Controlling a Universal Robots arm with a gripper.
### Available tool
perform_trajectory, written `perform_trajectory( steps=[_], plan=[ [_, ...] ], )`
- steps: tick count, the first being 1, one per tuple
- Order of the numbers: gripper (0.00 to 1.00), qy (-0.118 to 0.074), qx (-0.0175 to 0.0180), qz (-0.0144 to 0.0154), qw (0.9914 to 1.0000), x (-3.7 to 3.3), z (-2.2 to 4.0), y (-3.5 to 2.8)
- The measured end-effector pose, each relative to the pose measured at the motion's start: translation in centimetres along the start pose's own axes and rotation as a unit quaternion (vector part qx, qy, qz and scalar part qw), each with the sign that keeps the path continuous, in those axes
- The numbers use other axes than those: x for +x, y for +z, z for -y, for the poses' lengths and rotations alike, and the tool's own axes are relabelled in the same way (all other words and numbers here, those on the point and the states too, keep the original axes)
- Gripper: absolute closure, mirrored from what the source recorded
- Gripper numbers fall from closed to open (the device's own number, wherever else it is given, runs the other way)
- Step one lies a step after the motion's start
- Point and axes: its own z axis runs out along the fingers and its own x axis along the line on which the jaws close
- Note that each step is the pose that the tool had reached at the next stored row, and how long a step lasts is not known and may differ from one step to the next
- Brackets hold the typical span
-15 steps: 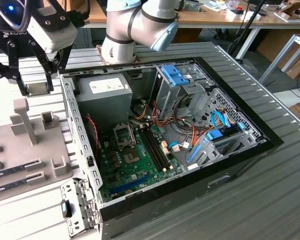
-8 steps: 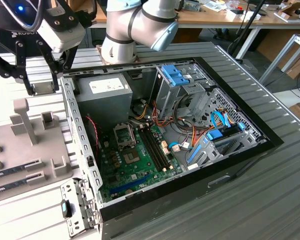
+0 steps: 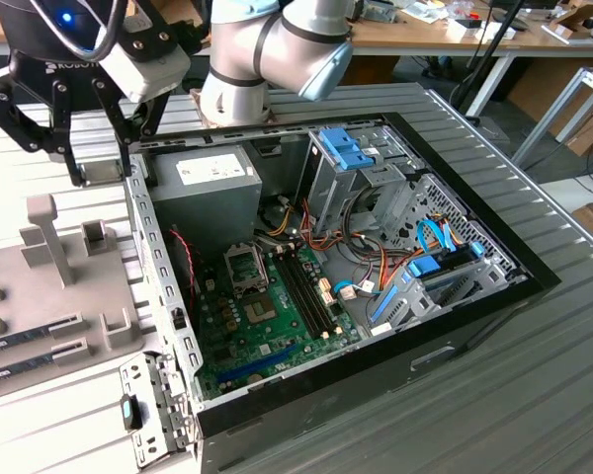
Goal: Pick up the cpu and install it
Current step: 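Pick up the cpu and move it towards the insertion slot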
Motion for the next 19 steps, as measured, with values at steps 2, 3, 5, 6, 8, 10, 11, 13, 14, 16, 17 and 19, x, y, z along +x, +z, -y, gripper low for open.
perform_trajectory(
  steps=[2, 3, 5, 6, 8, 10, 11, 13, 14, 16, 17, 19],
  plan=[
    [0.53, 0.000, 0.0000, 0.0000, 1.00000, -0.44, 0.02, 0.01],
    [0.53, 0.000, 0.0000, 0.0000, 1.00000, -0.56, 0.02, 0.01],
    [0.53, 0.000, 0.0000, 0.0000, 1.00000, -0.86, 0.03, 0.02],
    [0.53, 0.000, 0.0000, 0.0000, 1.00000, -0.99, 0.04, 0.02],
    [0.53, 0.000, 0.0000, 0.0000, 1.00000, -1.31, 0.05, 0.03],
    [0.53, 0.000, 0.0000, 0.0000, 1.00000, -1.56, 0.06, 0.04],
    [0.53, 0.000, 0.0000, 0.0000, 1.00000, -1.69, 0.07, 0.04],
    [0.53, 0.000, 0.0000, 0.0000, 1.00000, -1.93, 0.08, 0.05],
    [0.53, 0.000, 0.0000, 0.0000, 1.00000, -2.03, 0.09, 0.05],
    [0.53, 0.000, 0.0000, 0.0000, 1.00000, -2.20, 0.09, 0.05],
    [0.53, 0.000, 0.0000, 0.0000, 1.00000, -2.29, 0.10, 0.06],
    [0.53, 0.000, 0.0000, 0.0000, 1.00000, -2.47, 0.10, 0.07]
  ],
)
